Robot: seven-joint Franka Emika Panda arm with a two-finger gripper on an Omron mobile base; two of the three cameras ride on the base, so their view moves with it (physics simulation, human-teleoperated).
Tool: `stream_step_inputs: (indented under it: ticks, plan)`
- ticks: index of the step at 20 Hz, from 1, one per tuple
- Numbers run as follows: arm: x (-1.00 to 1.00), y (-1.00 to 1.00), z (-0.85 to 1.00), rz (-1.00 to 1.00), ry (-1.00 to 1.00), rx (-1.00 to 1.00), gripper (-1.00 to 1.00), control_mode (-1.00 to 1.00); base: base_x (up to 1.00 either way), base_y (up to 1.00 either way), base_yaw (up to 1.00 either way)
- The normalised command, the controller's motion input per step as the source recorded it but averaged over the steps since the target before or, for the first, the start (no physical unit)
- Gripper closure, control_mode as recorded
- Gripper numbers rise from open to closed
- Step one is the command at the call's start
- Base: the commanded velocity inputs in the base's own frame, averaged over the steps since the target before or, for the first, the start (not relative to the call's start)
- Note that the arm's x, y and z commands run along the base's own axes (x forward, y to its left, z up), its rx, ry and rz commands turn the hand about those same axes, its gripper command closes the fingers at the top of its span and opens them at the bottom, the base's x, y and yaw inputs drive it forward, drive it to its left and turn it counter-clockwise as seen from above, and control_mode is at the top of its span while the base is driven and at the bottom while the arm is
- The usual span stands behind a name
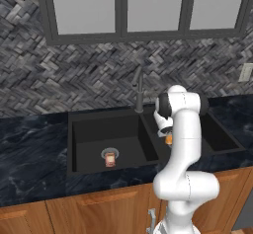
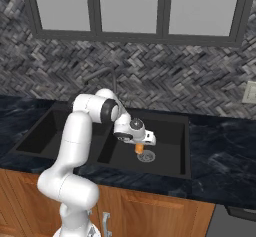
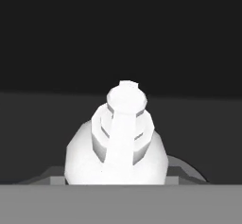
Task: Pick up the soap dispenser and bar soap from the sink, and place them back in the cabinet, and close the cabinet doors.
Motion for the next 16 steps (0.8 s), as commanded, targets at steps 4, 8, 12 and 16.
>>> stream_step_inputs:
  ticks: [4, 8, 12, 16]
  plan:
    - [0.0, 0.0, 0.0, 0.0, 0.0, 0.0, 1.0, -1.0, 0.0, 0.0, 0.0]
    - [0.0, 0.0, 0.0, 0.0, 0.0, 0.0, 1.0, -1.0, 0.0, 0.0, 0.0]
    - [-0.06, 0.0, 0.17, 0.0, 0.0, 0.0, 1.0, -1.0, 0.0, 0.0, 0.0]
    - [-0.27, 0.0, 0.24, 0.0, -0.02, 0.0, 1.0, -1.0, 0.0, 0.0, 0.0]
